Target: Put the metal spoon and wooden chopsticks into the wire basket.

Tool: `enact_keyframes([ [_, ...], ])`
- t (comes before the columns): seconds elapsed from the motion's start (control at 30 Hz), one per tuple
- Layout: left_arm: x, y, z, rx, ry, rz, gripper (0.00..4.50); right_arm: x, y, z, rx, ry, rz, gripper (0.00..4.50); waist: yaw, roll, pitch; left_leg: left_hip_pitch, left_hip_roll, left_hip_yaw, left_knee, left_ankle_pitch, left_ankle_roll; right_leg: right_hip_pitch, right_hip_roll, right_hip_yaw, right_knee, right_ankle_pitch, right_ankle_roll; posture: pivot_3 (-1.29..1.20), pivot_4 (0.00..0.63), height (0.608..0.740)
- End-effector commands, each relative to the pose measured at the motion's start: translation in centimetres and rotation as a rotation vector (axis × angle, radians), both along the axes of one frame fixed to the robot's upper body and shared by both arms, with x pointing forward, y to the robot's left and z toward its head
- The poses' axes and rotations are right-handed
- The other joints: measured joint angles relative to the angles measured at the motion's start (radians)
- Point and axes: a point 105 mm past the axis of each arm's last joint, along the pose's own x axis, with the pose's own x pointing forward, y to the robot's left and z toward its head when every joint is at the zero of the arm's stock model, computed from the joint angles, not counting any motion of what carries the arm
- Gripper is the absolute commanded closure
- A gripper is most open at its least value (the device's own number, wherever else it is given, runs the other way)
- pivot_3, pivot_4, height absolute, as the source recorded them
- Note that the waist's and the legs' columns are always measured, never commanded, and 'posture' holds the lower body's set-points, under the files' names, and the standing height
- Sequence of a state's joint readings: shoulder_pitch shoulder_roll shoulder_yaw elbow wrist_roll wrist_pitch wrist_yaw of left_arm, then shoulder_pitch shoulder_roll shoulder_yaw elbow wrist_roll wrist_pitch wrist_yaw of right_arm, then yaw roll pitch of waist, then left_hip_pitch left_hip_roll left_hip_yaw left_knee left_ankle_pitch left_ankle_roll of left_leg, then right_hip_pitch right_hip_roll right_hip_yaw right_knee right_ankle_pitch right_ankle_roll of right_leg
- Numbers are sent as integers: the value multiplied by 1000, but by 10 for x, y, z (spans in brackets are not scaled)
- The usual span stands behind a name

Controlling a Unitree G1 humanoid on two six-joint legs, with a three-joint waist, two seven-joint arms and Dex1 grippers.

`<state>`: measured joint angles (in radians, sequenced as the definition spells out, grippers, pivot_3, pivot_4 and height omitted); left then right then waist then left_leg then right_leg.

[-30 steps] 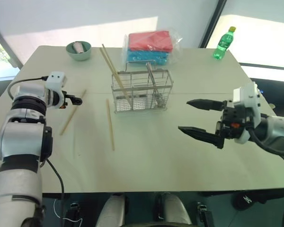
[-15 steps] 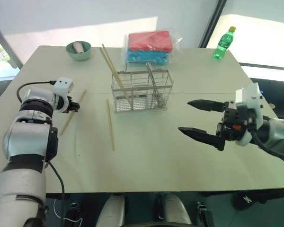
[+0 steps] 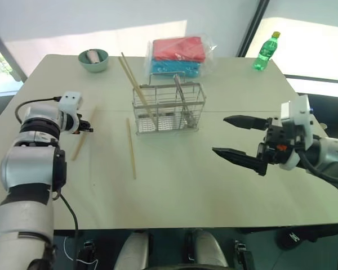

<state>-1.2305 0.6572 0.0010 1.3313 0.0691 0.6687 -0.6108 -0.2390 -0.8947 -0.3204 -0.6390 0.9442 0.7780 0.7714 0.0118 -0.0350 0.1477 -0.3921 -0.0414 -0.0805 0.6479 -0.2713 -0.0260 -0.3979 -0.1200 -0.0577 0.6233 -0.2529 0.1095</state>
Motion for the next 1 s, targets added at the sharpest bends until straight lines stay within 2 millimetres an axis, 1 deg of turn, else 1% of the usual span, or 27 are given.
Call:
enact_keyframes([
  [0.03,10,7,34,18,-125,1,4428,0,0,8,-1,-47,6,0,1,0,0,0,0,0,0,0,0,0,0,0,0,0,0,0,150,667],
  [0.1,13,8,49,18,-174,-3,4428,1,0,6,-4,-45,6,0,2,0,0,0,0,0,0,0,0,0,0,0,0,0,0,0,150,667],
  [0.17,20,11,75,88,-279,-29,4428,1,1,5,-4,-42,10,0,3,-1,0,0,0,0,0,0,0,0,0,0,0,0,0,0,150,667],
  [0.2,25,10,95,134,-381,-49,4428,1,0,5,-3,-41,11,0,3,-1,0,0,0,0,0,0,0,0,0,0,0,0,0,0,150,667],
  [0.23,30,6,117,145,-486,-58,4428,1,0,5,-4,-41,12,0,4,-2,0,0,0,0,0,0,0,0,0,0,0,0,0,0,150,667],
  [0.3,33,-7,168,-2,-720,-32,4428,2,-1,7,-3,-40,9,0,5,-3,1,0,0,-1,1,0,0,0,-1,0,0,0,0,0,150,667],
  [0.33,30,-15,202,-77,-894,-43,4428,3,-1,9,-1,-40,6,0,5,-3,1,-1,0,-1,1,0,0,0,-1,0,0,0,0,0,150,667],
  [0.37,22,-22,231,-138,-1056,-57,4428,4,-1,10,1,-40,3,0,4,-3,1,-1,0,-1,1,0,0,0,-3,0,-1,1,0,0,150,667],
  [0.4,11,-29,256,-245,-1191,-66,4428,4,-1,11,2,-39,2,0,3,-2,1,-1,0,-1,1,0,-1,0,-4,0,-2,1,1,0,150,667],
  [0.43,2,-36,272,-331,-1274,-76,4428,4,-1,12,2,-38,2,0,3,-2,1,-1,0,0,1,0,-1,2,-4,0,-4,2,2,0,150,667],
  [0.47,-4,-48,279,-392,-1316,-94,4428,4,-1,12,0,-37,0,0,2,-1,0,-1,0,0,1,0,-1,2,-5,0,-7,3,3,0,150,667],
  [0.5,-8,-59,282,-446,-1333,-115,4428,4,-1,12,-1,-35,-2,0,2,1,0,-1,-1,0,1,0,-1,3,-5,0,-8,3,3,0,150,667],
  [0.53,-11,-67,282,-471,-1339,-127,4428,4,-1,12,-2,-33,-3,0,2,2,-1,0,-1,0,1,0,-1,4,-5,0,-9,3,4,0,150,667],
  [0.57,-14,-79,282,-506,-1342,-153,4428,4,-1,12,-1,-31,-5,0,2,3,-1,0,-2,1,1,1,-2,5,-6,0,-9,3,4,0,150,667],
  [0.63,-18,-111,278,-534,-1332,-242,4428,3,-1,11,2,-26,-10,0,2,4,-2,1,-2,1,1,1,-3,6,-5,0,-9,3,4,0,150,667],
  [0.7,-20,-137,269,-565,-1299,-317,4428,3,-2,9,5,-23,-26,0,3,3,-1,2,-2,1,2,1,-2,7,-3,0,-8,4,4,0,150,667],
  [0.77,-21,-149,260,-585,-1272,-354,4428,2,-1,8,9,-23,-36,0,4,3,-1,1,-2,-1,3,1,-2,7,-1,0,-7,4,5,0,150,667],
  [0.87,-17,-177,226,-593,-1182,-433,4428,0,-3,7,24,-24,-65,0,2,3,-1,1,-1,-1,4,1,-2,7,0,0,-7,4,5,0,150,667],
  [0.9,-17,-183,218,-588,-1161,-451,4428,-1,-4,7,30,-24,-76,0,2,4,-2,2,-1,0,3,1,-2,7,0,1,-8,4,4,0,150,667],
  [1.0,-15,-188,203,-578,-1139,-449,4428,-2,-6,7,39,-23,-99,0,2,4,-1,1,-1,0,3,1,-1,7,0,1,-8,4,4,0,150,667],
])
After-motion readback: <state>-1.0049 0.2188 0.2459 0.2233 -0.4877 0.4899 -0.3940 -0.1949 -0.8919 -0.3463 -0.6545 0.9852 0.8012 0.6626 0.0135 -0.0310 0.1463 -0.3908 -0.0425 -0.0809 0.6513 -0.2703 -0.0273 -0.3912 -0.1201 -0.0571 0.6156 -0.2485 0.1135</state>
